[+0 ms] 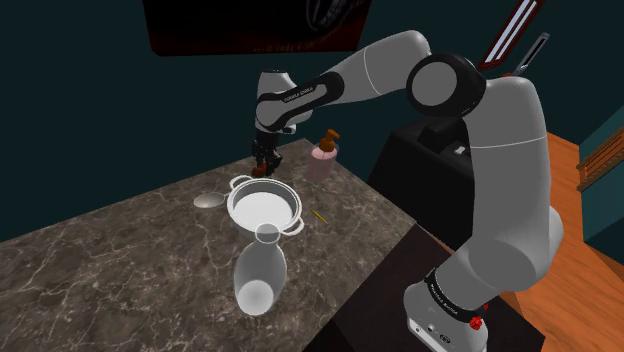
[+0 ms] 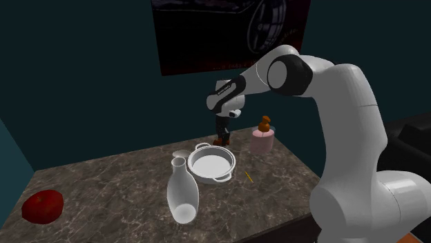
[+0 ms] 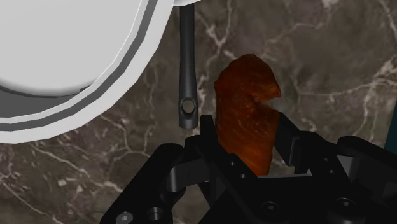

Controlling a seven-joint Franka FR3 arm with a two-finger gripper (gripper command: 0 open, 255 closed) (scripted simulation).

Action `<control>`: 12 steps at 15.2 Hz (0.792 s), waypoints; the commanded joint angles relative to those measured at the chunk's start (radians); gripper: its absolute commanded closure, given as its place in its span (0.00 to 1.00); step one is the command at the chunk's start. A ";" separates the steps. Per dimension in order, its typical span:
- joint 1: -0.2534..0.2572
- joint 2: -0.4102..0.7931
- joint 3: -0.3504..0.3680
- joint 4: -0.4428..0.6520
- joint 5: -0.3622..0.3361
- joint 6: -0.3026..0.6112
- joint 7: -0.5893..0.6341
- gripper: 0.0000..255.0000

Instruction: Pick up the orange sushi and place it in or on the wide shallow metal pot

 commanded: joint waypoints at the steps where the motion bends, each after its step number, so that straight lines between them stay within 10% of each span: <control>1: 0.000 0.000 0.000 0.000 0.000 0.000 0.000 1.00; 12: -0.004 -0.035 0.006 -0.001 0.007 -0.034 -0.002 1.00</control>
